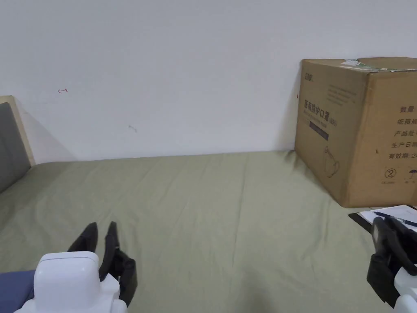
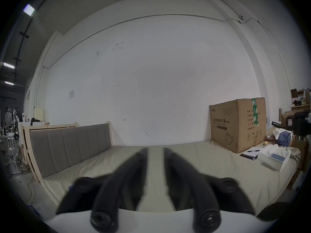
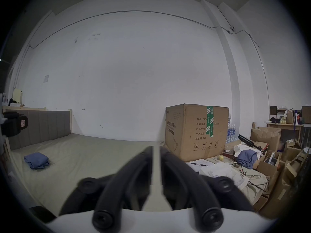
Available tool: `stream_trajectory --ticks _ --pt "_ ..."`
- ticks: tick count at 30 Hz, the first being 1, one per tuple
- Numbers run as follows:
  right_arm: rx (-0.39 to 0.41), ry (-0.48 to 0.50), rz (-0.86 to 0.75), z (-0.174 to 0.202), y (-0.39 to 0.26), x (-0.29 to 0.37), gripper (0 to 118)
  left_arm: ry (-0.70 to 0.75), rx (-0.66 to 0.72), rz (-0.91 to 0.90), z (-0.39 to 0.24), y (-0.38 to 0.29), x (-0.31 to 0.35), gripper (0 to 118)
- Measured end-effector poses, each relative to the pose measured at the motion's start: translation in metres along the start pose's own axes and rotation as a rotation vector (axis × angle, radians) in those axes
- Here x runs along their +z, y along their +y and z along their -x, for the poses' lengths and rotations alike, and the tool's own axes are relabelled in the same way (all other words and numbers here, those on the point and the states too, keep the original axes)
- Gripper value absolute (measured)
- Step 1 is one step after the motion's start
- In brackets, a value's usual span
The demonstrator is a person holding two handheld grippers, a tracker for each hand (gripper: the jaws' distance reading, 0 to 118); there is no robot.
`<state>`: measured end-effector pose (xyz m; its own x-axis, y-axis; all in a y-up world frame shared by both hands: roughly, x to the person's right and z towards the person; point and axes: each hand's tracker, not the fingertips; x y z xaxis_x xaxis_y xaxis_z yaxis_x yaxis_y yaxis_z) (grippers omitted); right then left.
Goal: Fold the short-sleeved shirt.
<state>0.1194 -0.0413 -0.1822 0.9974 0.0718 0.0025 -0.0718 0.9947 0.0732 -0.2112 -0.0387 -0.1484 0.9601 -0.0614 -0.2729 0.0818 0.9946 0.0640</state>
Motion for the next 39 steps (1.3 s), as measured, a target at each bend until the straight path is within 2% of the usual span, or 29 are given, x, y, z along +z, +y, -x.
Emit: stream_trajectory --ticks 2,3,4,5,6,9,19,24,28,30,32,39 --pt "0.018 0.011 -0.008 0.000 0.000 0.000 54 -0.007 0.006 0.001 0.001 0.002 0.001 98" --pt "0.022 0.012 -0.012 0.000 0.000 0.001 66 -0.012 0.006 0.003 0.000 0.002 0.002 110" --pt "0.022 0.010 -0.015 0.001 0.000 0.001 83 -0.018 0.005 0.004 -0.001 0.001 0.003 116" --pt "0.021 0.011 -0.014 0.001 0.000 0.002 100 -0.021 -0.003 0.005 -0.002 0.001 0.003 118" --pt "0.014 0.015 -0.013 0.000 0.001 0.003 109 -0.023 -0.017 -0.001 -0.002 0.002 0.005 118" --pt "-0.001 0.002 -0.018 0.000 0.001 0.006 118 -0.024 -0.042 -0.022 -0.006 0.000 0.008 118" --pt "0.016 0.001 -0.024 0.003 0.004 0.005 118 -0.119 0.013 -0.009 -0.002 0.005 0.010 117" --pt "0.027 0.013 -0.005 0.008 0.002 0.002 118 -0.009 -0.016 0.065 -0.009 0.004 0.001 117" --pt "0.036 0.022 0.002 0.011 0.001 0.002 118 -0.075 0.061 0.071 -0.007 0.005 0.002 117" --pt "0.040 0.028 0.008 0.012 0.001 0.000 118 -0.059 0.074 0.090 -0.007 0.008 0.001 117" --pt "0.042 0.029 0.017 0.013 0.000 0.000 118 -0.021 0.055 0.134 -0.008 0.011 -0.002 117" --pt "0.035 0.035 0.034 0.015 -0.002 -0.002 118 -0.078 0.019 0.128 -0.015 0.020 -0.002 117"
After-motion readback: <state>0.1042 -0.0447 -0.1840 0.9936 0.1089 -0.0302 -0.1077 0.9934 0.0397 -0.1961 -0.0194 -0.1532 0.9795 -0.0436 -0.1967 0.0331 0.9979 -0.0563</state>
